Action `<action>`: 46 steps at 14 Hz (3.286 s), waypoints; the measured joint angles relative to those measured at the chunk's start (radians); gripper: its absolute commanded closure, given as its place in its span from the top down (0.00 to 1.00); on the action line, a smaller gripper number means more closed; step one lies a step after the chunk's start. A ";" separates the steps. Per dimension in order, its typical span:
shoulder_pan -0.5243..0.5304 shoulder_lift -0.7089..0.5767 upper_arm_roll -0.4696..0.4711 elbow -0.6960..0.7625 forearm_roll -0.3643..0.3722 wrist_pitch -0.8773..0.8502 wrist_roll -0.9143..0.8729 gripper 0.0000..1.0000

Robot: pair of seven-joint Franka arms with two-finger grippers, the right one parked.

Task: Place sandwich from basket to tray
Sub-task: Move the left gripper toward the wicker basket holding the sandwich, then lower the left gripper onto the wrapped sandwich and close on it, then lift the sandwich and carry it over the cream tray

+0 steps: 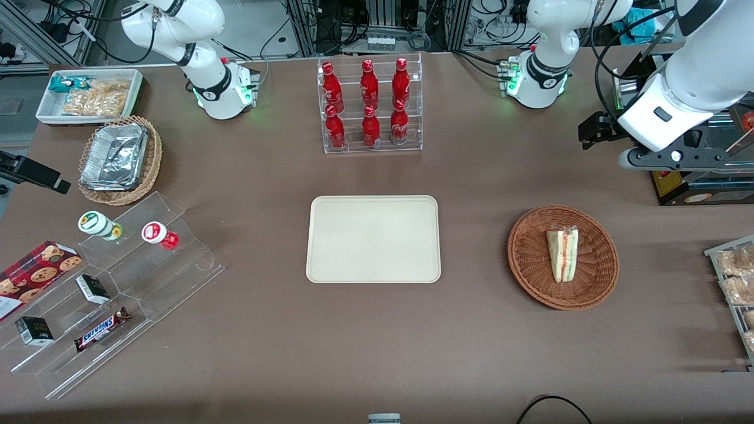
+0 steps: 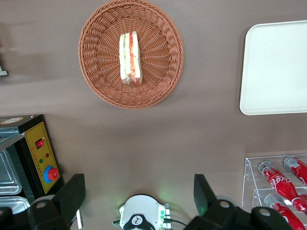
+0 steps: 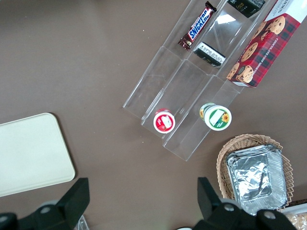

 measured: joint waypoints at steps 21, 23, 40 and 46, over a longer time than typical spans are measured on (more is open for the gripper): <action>0.008 0.201 0.156 -0.559 0.000 0.823 -0.210 1.00; 0.007 0.256 0.155 -0.574 -0.002 0.905 -0.287 1.00; -0.106 0.335 0.040 -0.304 0.006 0.692 -0.440 0.17; -0.497 0.541 0.029 -0.039 0.008 0.686 -0.758 0.19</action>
